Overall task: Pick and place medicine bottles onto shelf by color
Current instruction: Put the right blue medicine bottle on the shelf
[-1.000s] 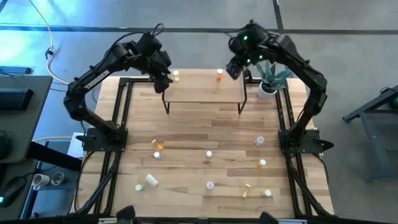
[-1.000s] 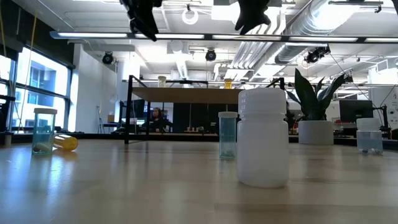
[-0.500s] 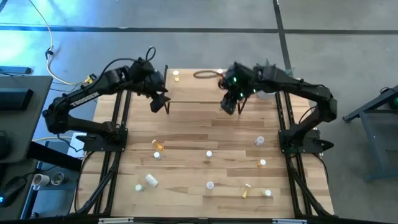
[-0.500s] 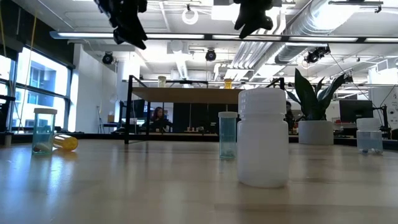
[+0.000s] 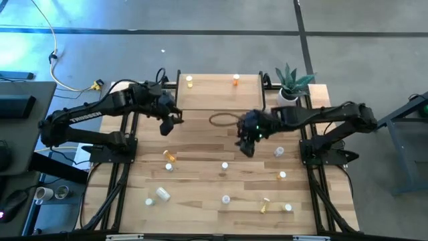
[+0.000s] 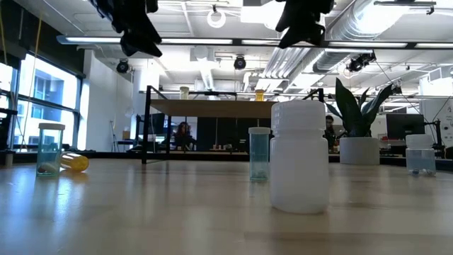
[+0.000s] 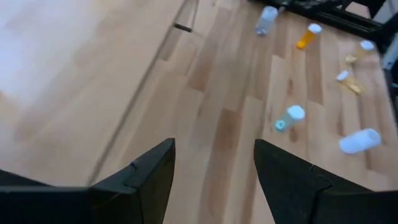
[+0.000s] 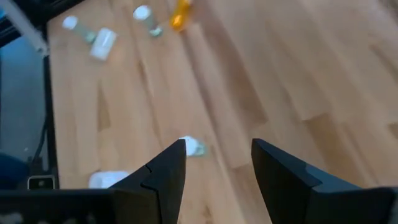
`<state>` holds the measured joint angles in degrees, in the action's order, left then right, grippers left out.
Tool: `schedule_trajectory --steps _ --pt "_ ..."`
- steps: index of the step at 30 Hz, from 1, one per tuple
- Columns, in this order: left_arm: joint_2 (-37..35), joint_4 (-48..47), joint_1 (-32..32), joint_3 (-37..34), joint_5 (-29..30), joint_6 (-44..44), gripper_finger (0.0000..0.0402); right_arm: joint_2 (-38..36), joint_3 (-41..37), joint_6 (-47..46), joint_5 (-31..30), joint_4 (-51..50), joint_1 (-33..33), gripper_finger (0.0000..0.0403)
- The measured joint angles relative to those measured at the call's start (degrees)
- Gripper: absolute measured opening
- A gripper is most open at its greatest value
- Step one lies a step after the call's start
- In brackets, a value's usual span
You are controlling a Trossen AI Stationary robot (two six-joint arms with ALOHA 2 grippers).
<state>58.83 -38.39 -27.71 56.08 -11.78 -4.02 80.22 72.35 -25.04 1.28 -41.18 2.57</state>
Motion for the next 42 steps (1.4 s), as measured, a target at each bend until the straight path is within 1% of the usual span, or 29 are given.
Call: schedule_trajectory --steps 5,9,11,17,22,26,30,34,42 --pt "-0.07 -0.10 3.88 -0.18 0.37 -1.40 0.0209 0.05 -4.82 0.75 -0.26 7.62 4.32 0.0174" --pt "0.23 0.05 7.15 -0.18 0.44 -3.00 0.0209 0.03 -7.52 -0.46 -4.60 12.37 7.36 0.0174" --pt "0.39 0.16 8.77 -0.20 0.45 -3.62 0.0209 0.03 -8.71 -0.48 -5.58 13.48 8.57 0.0174" --pt "0.37 0.64 13.91 -0.20 0.47 -5.95 0.0209 0.42 -11.13 -1.38 -5.29 15.23 9.95 0.0174" --pt "0.37 0.61 17.85 -0.20 0.58 -9.84 0.0209 0.80 -12.48 2.92 -5.35 17.63 9.83 0.0174" --pt "0.37 0.59 20.12 -0.20 0.70 -12.58 0.0209 2.15 -12.50 9.98 -5.38 20.65 9.83 0.0174" --pt "0.39 0.69 21.72 -0.20 4.39 -15.33 0.0209 4.97 -12.50 16.19 -5.38 22.99 9.83 0.0174" --pt "0.39 0.78 22.36 -0.20 7.28 -15.96 0.0209 7.94 -12.50 21.07 -5.10 23.44 9.81 0.0174" --pt "0.39 0.88 22.59 -0.20 7.36 -18.37 0.0209 13.07 -12.50 23.84 -4.15 25.81 9.70 0.0174"
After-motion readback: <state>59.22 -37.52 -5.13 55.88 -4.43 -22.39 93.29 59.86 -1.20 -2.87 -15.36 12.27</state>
